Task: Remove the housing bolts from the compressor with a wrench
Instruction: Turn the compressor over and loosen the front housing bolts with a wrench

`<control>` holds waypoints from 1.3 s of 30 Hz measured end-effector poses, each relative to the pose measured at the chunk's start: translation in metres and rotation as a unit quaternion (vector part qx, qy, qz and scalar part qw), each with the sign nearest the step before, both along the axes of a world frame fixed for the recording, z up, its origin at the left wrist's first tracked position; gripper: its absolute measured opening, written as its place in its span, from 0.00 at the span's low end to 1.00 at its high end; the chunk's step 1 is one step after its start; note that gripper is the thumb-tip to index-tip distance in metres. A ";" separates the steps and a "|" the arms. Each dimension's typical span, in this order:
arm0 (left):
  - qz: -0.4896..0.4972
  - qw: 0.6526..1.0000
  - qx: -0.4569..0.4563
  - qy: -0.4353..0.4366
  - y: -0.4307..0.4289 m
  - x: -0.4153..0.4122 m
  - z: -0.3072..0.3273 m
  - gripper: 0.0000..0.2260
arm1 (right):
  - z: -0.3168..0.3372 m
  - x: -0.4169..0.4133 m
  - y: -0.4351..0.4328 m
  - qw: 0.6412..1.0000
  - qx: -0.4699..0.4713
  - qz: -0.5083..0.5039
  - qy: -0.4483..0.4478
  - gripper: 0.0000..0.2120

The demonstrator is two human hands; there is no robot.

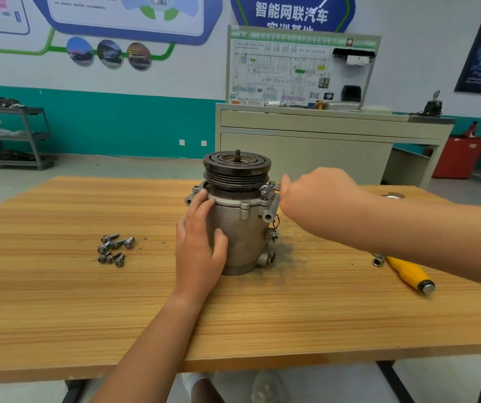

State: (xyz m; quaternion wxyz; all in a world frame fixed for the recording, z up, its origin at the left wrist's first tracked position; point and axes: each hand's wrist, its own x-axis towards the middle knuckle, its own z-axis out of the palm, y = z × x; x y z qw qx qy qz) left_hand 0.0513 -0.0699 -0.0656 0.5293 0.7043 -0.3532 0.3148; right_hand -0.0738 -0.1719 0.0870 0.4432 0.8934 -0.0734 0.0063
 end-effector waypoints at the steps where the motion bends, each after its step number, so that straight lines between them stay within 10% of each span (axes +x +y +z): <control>1: 0.000 1.000 0.002 0.001 0.000 0.000 0.000 0.23 | -0.001 0.000 0.001 1.000 -0.004 0.002 0.001 0.20; 19: 0.005 1.000 0.008 0.002 0.001 0.001 0.001 0.23 | -0.019 0.045 -0.081 0.976 0.096 0.155 -0.123 0.15; 25: 0.015 0.999 0.030 -0.023 0.004 0.003 0.000 0.23 | -0.031 0.061 -0.081 0.930 0.163 0.247 -0.218 0.11; 30: 0.017 0.999 0.029 -0.022 0.004 0.003 0.001 0.23 | -0.026 0.025 -0.064 0.806 0.353 0.197 -0.432 0.12; 39: 0.017 0.999 0.026 -0.013 0.003 0.001 0.001 0.23 | -0.036 -0.015 -0.028 0.937 0.253 -0.010 -0.242 0.09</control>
